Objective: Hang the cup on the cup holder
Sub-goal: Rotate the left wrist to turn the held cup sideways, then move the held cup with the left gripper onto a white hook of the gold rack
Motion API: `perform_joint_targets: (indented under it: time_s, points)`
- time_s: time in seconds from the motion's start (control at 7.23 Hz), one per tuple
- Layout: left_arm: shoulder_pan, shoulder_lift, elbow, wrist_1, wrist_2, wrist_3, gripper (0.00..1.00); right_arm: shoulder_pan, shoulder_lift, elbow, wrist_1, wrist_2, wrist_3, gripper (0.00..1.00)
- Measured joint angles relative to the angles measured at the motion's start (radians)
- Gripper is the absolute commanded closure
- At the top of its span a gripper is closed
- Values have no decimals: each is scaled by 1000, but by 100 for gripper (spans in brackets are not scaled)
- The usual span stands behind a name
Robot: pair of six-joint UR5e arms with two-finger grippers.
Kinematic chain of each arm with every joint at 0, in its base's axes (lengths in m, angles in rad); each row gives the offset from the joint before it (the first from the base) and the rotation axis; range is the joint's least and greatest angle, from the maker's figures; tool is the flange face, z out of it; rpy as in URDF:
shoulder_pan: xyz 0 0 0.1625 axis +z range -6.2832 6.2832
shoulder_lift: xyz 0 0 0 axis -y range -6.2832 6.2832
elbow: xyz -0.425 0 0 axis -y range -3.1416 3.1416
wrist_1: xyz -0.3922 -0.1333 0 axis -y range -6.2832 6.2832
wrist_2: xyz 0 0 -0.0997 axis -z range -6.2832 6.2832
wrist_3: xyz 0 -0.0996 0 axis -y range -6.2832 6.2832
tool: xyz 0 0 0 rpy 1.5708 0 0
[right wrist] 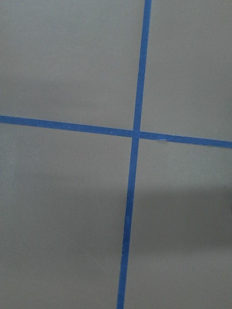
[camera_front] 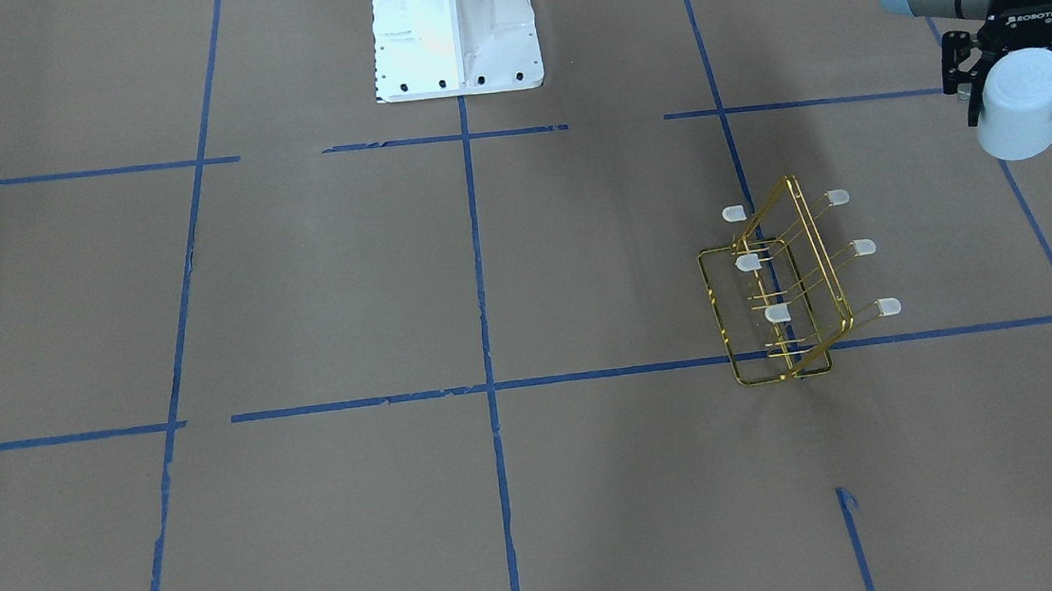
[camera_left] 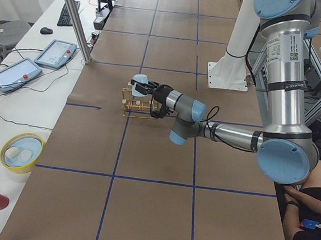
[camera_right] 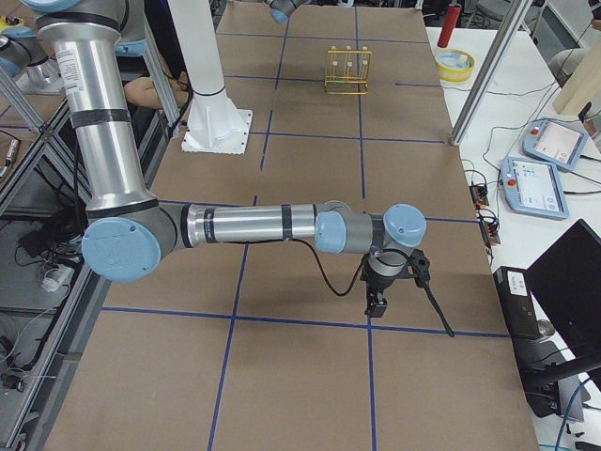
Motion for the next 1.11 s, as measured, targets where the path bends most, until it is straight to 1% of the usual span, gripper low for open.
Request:
perform_joint_targets:
  time_s: [0.14, 0.28, 0.42, 0.83, 0.97, 1.11]
  points:
    - [29, 0, 1, -4, 32, -44, 100, 0, 0, 0, 0, 0, 0, 0]
    - [81, 0, 1, -6, 100, -81, 100, 0, 0, 0, 0, 0, 0, 0]
    - [144, 0, 1, -7, 182, -110, 100, 0, 0, 0, 0, 0, 0, 0]
    - [358, -9, 6, -7, 479, -178, 100, 0, 0, 0, 1, 0, 0, 0]
    - [397, -24, 13, -7, 550, -193, 100, 0, 0, 0, 1, 0, 0, 0]
    - [416, -46, 27, -7, 602, -210, 100, 0, 0, 0, 0, 0, 0, 0]
